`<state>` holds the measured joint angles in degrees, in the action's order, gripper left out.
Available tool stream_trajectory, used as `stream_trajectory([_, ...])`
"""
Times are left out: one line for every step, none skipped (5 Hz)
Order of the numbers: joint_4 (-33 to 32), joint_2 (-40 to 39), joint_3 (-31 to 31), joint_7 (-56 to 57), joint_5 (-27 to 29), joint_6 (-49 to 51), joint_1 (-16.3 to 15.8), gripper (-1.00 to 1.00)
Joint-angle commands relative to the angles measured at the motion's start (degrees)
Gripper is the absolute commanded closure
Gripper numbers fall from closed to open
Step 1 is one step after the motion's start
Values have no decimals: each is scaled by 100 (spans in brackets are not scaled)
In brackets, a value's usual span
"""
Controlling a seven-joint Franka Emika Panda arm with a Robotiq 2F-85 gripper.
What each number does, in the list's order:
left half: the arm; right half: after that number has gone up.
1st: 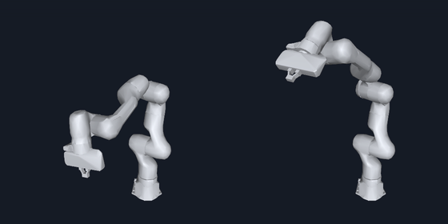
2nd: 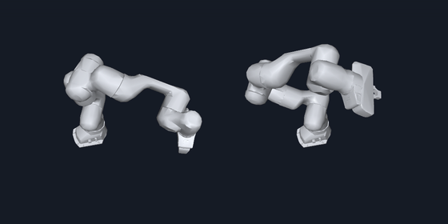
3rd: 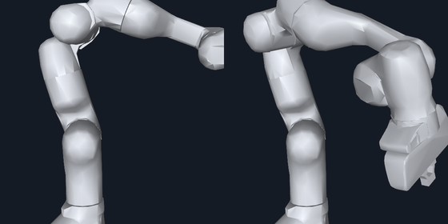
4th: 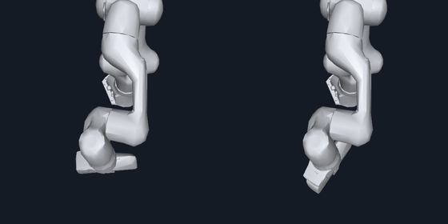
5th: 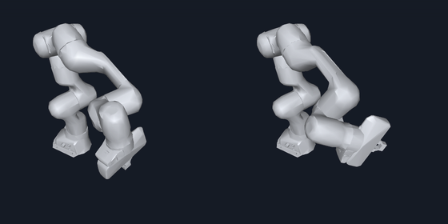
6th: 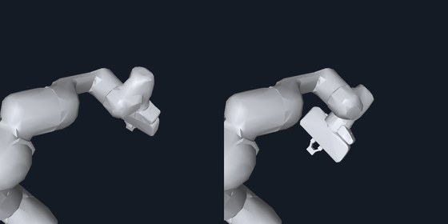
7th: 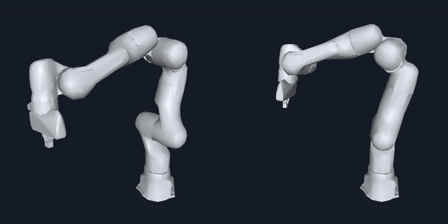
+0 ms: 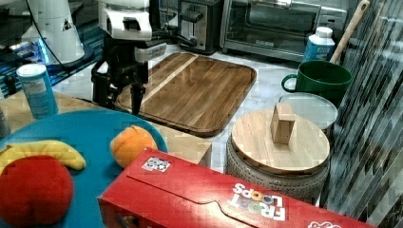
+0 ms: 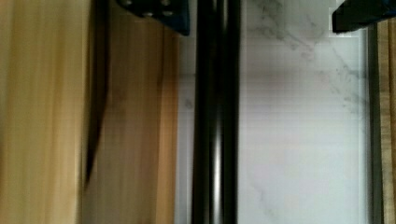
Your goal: Open the drawer.
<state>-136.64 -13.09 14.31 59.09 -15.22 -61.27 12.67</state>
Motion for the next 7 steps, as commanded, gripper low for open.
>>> stream_trajectory([13, 273, -376, -1253, -208, -429, -700, -100])
stream_trajectory([-18, 233, -478, -1805, -410, -563, -941, -100])
stream_trajectory([130, 92, -763, -1662, -196, -451, -973, -100])
stream_trajectory([237, -118, -964, -1539, -131, -574, -1076, -100])
stream_trajectory([379, -104, -1083, -1768, -210, -148, -1328, -100])
stream_trajectory([396, -90, -1217, -2091, -204, -41, -1535, -100])
stream_trajectory([346, 32, -1330, -2636, -313, 126, -1862, -100])
